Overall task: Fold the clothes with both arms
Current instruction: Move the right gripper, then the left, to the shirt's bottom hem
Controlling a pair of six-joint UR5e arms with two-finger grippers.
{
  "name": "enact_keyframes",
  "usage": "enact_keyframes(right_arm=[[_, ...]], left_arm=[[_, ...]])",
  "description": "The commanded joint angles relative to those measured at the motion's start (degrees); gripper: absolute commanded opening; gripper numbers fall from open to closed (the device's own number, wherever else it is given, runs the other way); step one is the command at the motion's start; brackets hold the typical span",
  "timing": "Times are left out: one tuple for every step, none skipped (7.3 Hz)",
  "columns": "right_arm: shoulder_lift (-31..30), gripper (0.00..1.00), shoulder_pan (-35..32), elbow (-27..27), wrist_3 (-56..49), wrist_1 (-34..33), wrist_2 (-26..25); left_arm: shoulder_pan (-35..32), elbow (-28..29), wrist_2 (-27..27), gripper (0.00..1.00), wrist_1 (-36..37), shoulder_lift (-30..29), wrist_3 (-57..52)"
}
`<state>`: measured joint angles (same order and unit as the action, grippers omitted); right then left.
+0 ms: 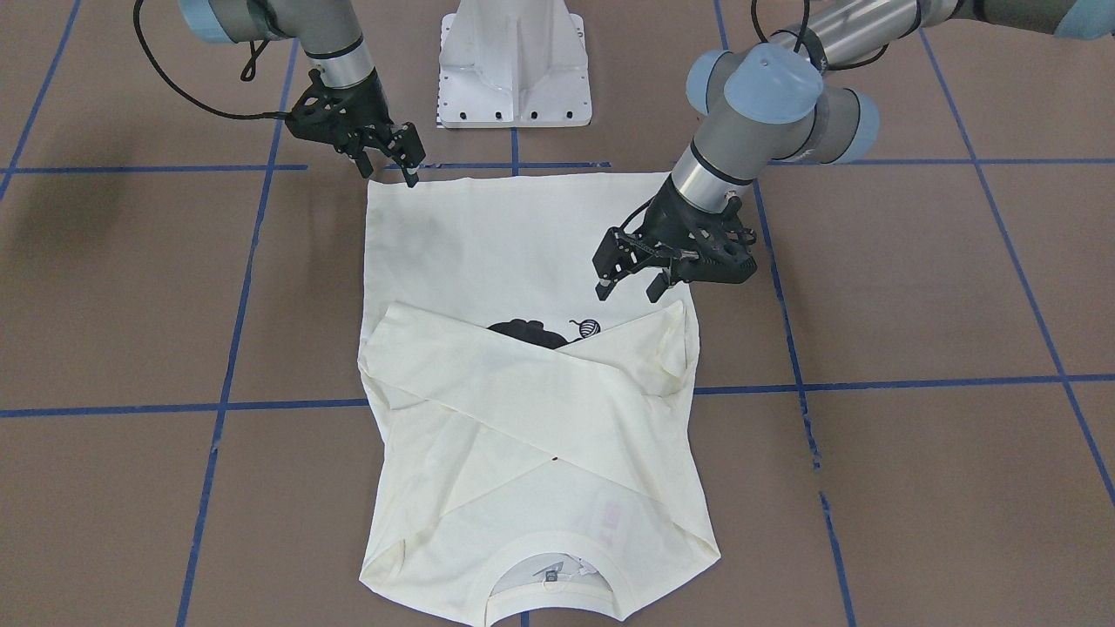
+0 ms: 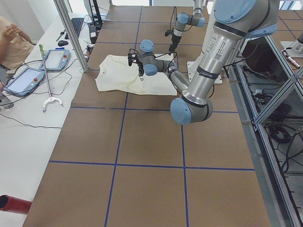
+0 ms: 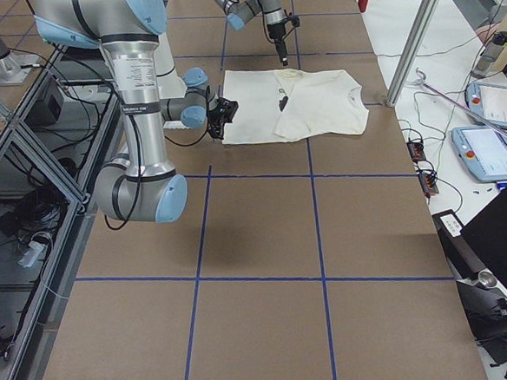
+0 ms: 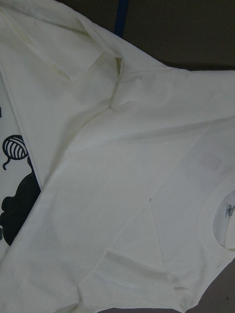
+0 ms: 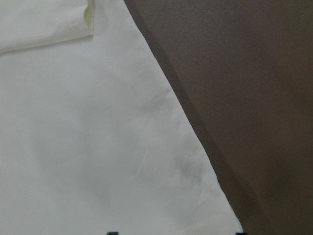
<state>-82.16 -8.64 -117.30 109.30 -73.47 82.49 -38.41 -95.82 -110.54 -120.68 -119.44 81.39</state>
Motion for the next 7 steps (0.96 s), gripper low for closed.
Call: enact_keyframes(right_arm=[[0.2, 0.55, 0.8, -0.4, 0.3, -5.4, -1.3], [-0.1, 0.43, 0.6, -0.4, 0.2, -5.5, -1.3], [-0.7, 0.33, 0.6, -0.3, 0.2, -5.6, -1.2], [-0.9, 0.09, 0.6, -0.2, 0.1, -5.7, -1.2], [-1.2, 0.0, 0.7, -0.2, 0.1, -6.8, -1.2], [-1.0, 0.0, 0.9, -0.2, 0.1, -7.3, -1.2], [-0.9, 0.0, 0.8, -0.5, 0.1, -7.2, -1.1]], left_arm=[[0.1, 0.2, 0.1, 0.82, -0.2, 0.0, 0.1], [0.1, 0.3, 0.1, 0.82, -0.2, 0.0, 0.1], [0.1, 0.3, 0.1, 0.82, -0.2, 0.0, 0.1], [0.1, 0.3, 0.1, 0.82, -0.2, 0.0, 0.1], [0.1, 0.3, 0.1, 0.83, -0.2, 0.0, 0.0], [0.1, 0.3, 0.2, 0.83, -0.2, 0.0, 0.1], [0.1, 0.1, 0.2, 0.83, -0.1, -0.1, 0.2]])
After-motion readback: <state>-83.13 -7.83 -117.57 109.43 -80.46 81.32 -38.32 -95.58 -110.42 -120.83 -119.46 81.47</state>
